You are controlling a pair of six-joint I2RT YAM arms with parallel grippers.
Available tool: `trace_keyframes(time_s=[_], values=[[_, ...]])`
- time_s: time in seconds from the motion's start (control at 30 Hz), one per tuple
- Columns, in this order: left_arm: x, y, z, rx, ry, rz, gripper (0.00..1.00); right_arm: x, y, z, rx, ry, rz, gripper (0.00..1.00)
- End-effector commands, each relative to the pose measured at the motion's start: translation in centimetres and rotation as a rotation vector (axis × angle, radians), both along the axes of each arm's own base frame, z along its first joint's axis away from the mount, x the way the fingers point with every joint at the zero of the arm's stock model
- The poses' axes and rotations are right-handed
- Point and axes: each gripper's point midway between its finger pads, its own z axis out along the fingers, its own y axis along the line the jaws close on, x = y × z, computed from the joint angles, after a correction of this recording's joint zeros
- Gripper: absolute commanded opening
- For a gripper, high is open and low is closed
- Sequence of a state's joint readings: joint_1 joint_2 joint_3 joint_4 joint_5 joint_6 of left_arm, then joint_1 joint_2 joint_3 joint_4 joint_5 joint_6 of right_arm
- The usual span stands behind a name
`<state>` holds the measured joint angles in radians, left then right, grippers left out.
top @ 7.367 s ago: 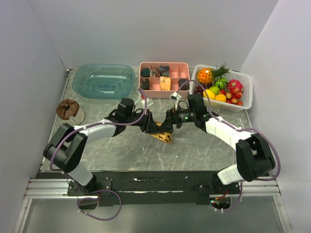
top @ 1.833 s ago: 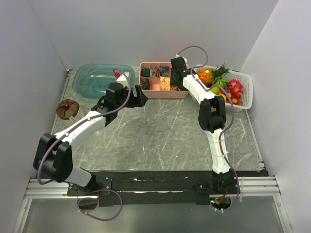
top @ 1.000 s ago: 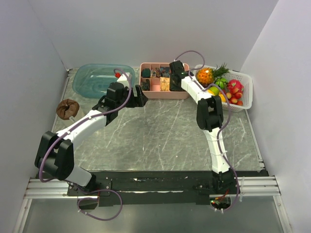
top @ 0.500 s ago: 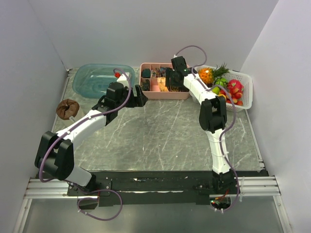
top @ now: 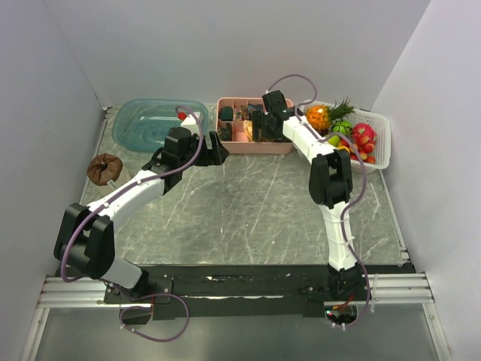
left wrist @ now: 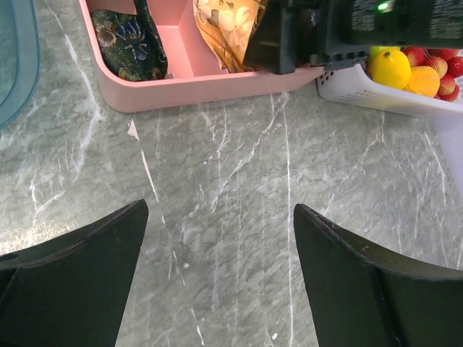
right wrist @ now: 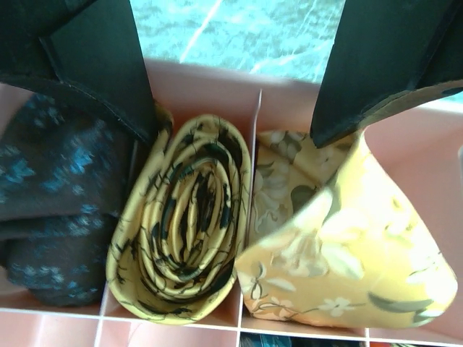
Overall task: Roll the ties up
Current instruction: Reset both arms
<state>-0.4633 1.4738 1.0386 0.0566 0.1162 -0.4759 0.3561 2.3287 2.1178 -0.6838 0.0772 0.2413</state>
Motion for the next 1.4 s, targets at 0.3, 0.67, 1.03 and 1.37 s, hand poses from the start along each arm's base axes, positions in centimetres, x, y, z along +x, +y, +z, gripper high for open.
trace_keyframes(time_s=[0.3,0.67,1.03,1.37], values=[[0.6,-0.6,1.5,-0.038,-0.043,-0.016,0.88,-0.6,-1.0,11.3,0.038,-0.195,-0.023,0.93],[0.4,-0.3,1.0,-0.026,-0.032,-0.009,0.88,-0.8,-1.1,11.6,0.062,-0.223,-0.027,0.90],[-1.0,0.5,3.8,-0.057,-0.138,-0.010,0.97,-7.4,-2.0,15.1,0.163,-0.326,0.017,0.99],[-2.6,2.0,5.6,-0.068,-0.202,0.021,0.96,-15.0,-5.0,15.7,0.200,-0.396,-0.017,0.99]])
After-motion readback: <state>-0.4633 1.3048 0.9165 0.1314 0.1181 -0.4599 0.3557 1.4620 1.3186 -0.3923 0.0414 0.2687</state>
